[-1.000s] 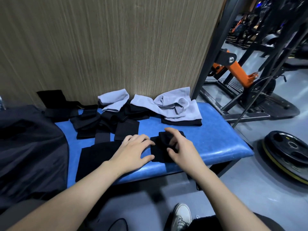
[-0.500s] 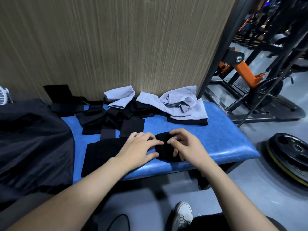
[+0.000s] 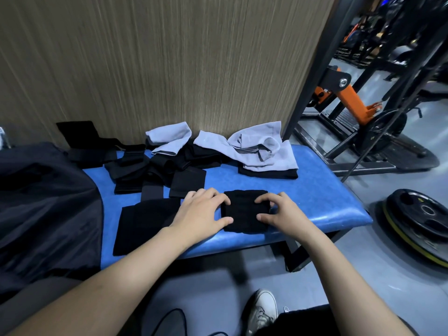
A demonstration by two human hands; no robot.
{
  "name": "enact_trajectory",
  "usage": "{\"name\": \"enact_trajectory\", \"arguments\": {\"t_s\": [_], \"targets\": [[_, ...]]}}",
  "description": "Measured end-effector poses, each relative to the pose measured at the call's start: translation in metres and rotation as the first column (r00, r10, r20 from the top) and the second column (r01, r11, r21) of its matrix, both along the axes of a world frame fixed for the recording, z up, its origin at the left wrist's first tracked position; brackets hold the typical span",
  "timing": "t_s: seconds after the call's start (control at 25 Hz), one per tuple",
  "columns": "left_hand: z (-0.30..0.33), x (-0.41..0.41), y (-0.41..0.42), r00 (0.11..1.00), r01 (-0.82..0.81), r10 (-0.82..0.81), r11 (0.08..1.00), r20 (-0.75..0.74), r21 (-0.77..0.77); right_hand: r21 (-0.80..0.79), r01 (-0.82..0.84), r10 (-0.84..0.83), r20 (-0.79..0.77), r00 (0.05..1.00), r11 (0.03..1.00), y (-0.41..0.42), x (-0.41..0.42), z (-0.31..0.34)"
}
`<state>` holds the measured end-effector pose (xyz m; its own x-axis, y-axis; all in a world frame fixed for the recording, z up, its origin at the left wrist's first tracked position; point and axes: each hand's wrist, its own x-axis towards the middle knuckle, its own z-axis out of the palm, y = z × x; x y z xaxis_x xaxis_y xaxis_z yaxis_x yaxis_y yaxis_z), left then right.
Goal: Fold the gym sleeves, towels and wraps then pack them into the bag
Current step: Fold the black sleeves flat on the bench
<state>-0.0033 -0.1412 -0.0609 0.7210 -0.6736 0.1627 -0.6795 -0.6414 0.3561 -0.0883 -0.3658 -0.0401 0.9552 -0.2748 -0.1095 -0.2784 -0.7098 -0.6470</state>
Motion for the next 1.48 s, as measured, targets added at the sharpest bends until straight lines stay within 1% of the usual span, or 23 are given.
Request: {"name": "enact_trajectory", "arguments": {"t_s": [0.08, 0.16, 0.24, 0.36, 0.44, 0.6, 0.72, 0.76, 0.88, 0.92, 1.0, 1.04, 1.08, 1.16, 1.28, 1.36, 1.48], "targets": [[0.002, 0.002, 0.0, 0.996, 0.024, -0.027, 0.999, -0.083, -0.032, 0.099, -0.004, 0.004, -0.003, 1.0, 0.995, 0.0, 0.001, -0.002], [0.001, 0.004, -0.001, 0.984, 0.027, -0.039, 0.997, -0.171, -0.067, 0.182, 0.003, -0.008, 0.026, 1.0, 0.983, 0.004, -0.001, -0.001], [-0.002, 0.003, -0.005, 0.958, -0.012, -0.033, 0.988, -0.285, -0.155, 0.277, 0.036, -0.058, 0.07, 0.996, 0.96, 0.008, -0.003, 0.003], [-0.001, 0.001, -0.011, 0.86, -0.144, -0.06, 0.924, -0.507, -0.354, 0.45, 0.037, -0.102, 0.121, 0.987, 0.892, 0.014, -0.006, 0.009], [0.001, -0.002, -0.014, 0.794, -0.231, -0.099, 0.863, -0.599, -0.45, 0.513, 0.014, -0.099, 0.139, 0.985, 0.858, 0.018, -0.009, 0.011], [0.007, -0.006, -0.018, 0.732, -0.355, -0.172, 0.73, -0.66, -0.584, 0.575, 0.002, -0.133, 0.186, 0.974, 0.818, 0.023, -0.015, 0.017], [0.012, -0.004, -0.017, 0.668, -0.443, -0.256, 0.618, -0.699, -0.65, 0.695, -0.055, -0.103, 0.182, 0.978, 0.717, 0.022, -0.018, 0.018], [0.013, -0.003, -0.017, 0.648, -0.464, -0.285, 0.587, -0.706, -0.663, 0.71, -0.07, -0.094, 0.189, 0.978, 0.701, 0.023, -0.018, 0.019], [0.013, 0.001, -0.015, 0.625, -0.505, -0.298, 0.551, -0.722, -0.664, 0.658, -0.064, -0.09, 0.197, 0.976, 0.75, 0.023, -0.016, 0.016], [0.013, 0.002, -0.014, 0.599, -0.508, -0.331, 0.547, -0.73, -0.665, 0.649, -0.053, -0.098, 0.195, 0.976, 0.759, 0.022, -0.015, 0.015], [0.014, 0.003, -0.011, 0.519, -0.489, -0.431, 0.558, -0.738, -0.67, 0.647, -0.05, -0.111, 0.206, 0.972, 0.761, 0.021, -0.014, 0.013], [0.015, 0.003, -0.01, 0.497, -0.467, -0.459, 0.574, -0.737, -0.672, 0.625, -0.051, -0.116, 0.223, 0.968, 0.779, 0.021, -0.013, 0.012], [0.017, 0.002, -0.009, 0.498, -0.442, -0.458, 0.597, -0.737, -0.67, 0.59, -0.056, -0.115, 0.248, 0.962, 0.805, 0.021, -0.013, 0.013], [0.018, 0.0, -0.007, 0.546, -0.386, -0.405, 0.655, -0.733, -0.65, 0.548, -0.093, -0.089, 0.295, 0.951, 0.831, 0.021, -0.012, 0.014], [0.018, -0.003, -0.005, 0.622, -0.318, -0.317, 0.734, -0.716, -0.6, 0.54, -0.174, 0.017, 0.282, 0.959, 0.823, 0.019, -0.01, 0.012], [0.019, -0.002, -0.002, 0.637, -0.3, -0.297, 0.755, -0.711, -0.583, 0.55, -0.228, 0.1, 0.253, 0.962, 0.804, 0.02, -0.01, 0.011], [0.023, -0.001, 0.001, 0.677, -0.269, -0.259, 0.785, -0.689, -0.559, 0.527, -0.275, 0.206, 0.187, 0.961, 0.804, 0.023, -0.013, 0.016]]}}
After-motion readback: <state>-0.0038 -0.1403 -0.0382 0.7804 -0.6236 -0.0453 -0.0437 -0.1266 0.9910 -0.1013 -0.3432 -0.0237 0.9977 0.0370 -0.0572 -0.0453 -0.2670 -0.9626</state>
